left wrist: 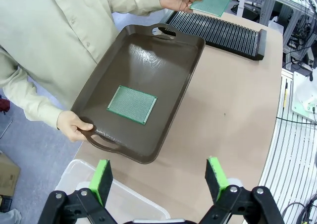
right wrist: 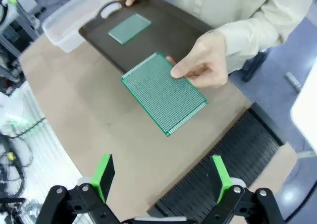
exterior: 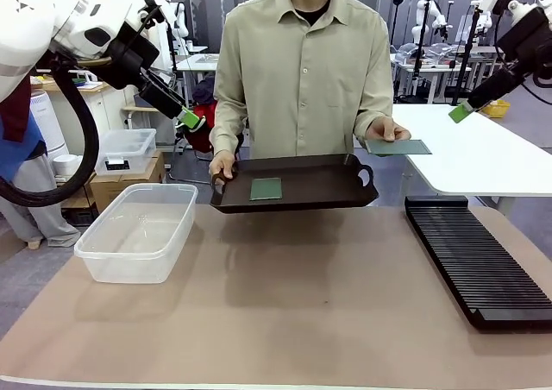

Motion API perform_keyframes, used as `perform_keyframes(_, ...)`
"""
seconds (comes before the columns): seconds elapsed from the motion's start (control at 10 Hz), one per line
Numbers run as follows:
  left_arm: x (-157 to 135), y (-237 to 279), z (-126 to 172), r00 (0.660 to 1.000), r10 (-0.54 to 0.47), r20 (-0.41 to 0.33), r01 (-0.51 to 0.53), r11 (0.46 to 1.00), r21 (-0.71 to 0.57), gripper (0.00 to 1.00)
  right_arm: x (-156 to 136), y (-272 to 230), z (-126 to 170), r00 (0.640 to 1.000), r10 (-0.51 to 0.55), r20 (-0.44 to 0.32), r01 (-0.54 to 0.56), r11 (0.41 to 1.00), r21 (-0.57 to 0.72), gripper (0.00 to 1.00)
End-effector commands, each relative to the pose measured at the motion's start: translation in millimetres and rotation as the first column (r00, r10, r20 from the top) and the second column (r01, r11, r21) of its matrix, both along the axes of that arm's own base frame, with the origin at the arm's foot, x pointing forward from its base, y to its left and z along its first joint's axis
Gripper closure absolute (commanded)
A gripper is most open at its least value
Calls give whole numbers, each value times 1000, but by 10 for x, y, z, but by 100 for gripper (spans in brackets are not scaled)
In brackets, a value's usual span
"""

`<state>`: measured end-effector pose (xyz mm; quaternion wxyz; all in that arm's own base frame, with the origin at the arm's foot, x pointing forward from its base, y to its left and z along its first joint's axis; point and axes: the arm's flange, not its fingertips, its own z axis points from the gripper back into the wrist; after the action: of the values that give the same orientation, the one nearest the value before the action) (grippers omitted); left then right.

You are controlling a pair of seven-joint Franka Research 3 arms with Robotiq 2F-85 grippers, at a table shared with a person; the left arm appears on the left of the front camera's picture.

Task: Sort PCBs into racks and boxes based on the side picked up.
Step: Pick up the Blank PCB handed by the Human.

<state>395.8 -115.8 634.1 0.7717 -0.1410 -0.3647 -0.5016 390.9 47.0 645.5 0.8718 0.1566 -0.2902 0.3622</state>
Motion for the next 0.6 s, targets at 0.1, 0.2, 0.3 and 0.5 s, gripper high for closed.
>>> perform_keyframes(0.1, 2, 15, -7, 1000, -11, -6, 11, 1000, -18, 0, 365, -213, -6, 960, -74, -271, 131, 971, 200, 0)
perform_keyframes(0.2, 2, 15, -7, 1000, -11, -6, 11, 1000, -18, 0, 513, -297, -48, 932, -57, -358, 155, 955, 252, 0)
perform_keyframes(0.3, 2, 15, -7, 1000, -11, -6, 11, 1000, -18, 0, 658, -372, -123, 900, -66, -432, 203, 939, 279, 0)
perform_keyframes(0.5, 2, 15, -7, 1000, -11, -6, 11, 1000, -18, 0, 857, -463, -360, 827, -78, -557, 291, 907, 305, 0)
